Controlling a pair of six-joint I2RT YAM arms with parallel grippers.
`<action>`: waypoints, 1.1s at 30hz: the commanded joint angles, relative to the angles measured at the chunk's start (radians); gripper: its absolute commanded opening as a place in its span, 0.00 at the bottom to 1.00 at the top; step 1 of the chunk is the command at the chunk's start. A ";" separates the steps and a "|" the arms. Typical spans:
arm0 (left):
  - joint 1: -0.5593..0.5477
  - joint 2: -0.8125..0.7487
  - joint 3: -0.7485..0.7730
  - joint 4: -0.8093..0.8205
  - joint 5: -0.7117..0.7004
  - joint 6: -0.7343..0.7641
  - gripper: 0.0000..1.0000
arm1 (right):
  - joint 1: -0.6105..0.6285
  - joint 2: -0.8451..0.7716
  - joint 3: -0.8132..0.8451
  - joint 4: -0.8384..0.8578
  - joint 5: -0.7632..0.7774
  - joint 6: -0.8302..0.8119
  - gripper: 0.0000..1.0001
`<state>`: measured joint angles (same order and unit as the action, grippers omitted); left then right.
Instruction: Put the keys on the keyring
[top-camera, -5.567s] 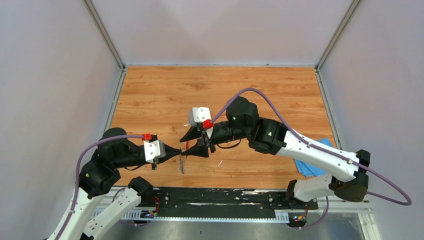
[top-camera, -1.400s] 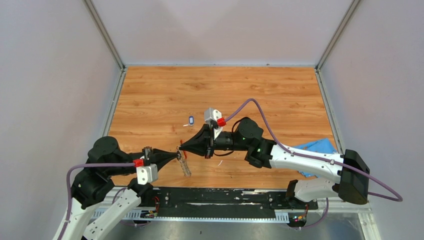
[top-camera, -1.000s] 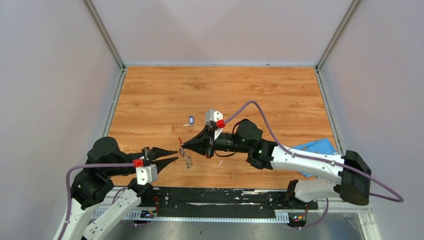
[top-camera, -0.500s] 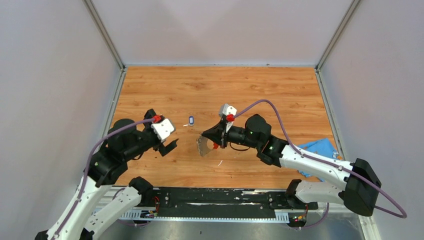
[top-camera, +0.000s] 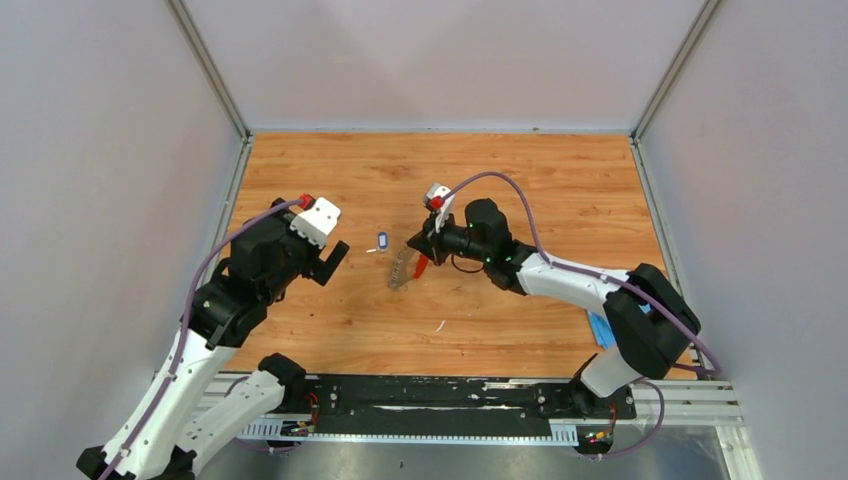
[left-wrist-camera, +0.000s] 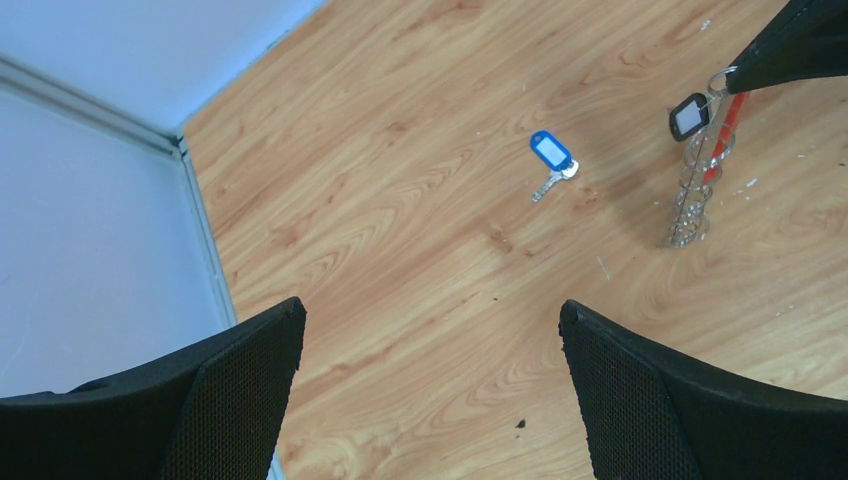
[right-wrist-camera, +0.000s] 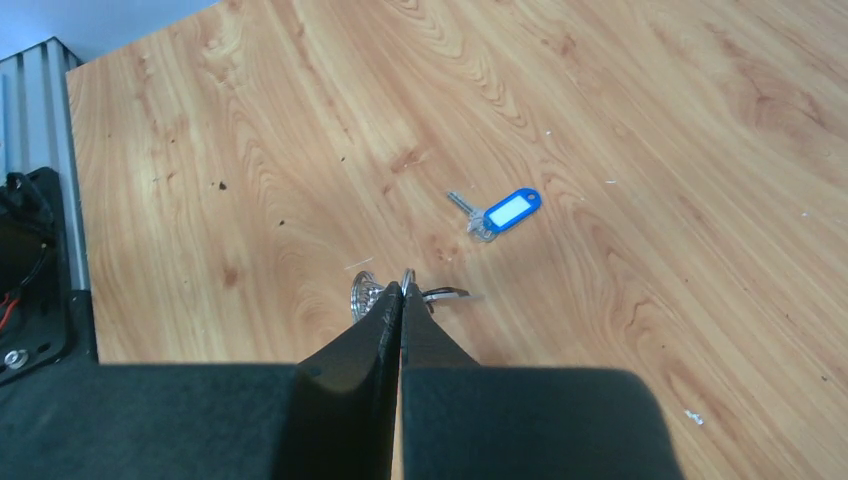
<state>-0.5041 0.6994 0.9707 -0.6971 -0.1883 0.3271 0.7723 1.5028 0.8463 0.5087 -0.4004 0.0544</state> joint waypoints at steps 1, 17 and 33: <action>0.035 0.034 0.023 -0.032 -0.017 -0.028 1.00 | -0.039 0.051 0.031 0.051 -0.018 0.020 0.00; 0.053 0.042 -0.033 -0.167 -0.031 0.038 1.00 | -0.134 -0.130 -0.098 -0.216 0.052 0.052 0.00; 0.062 -0.017 -0.063 -0.172 0.117 0.089 1.00 | -0.172 -0.217 -0.073 -0.286 0.095 0.002 0.00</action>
<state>-0.4496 0.7254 0.9329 -0.8410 -0.1692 0.3634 0.6277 1.2861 0.7483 0.2306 -0.2947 0.0837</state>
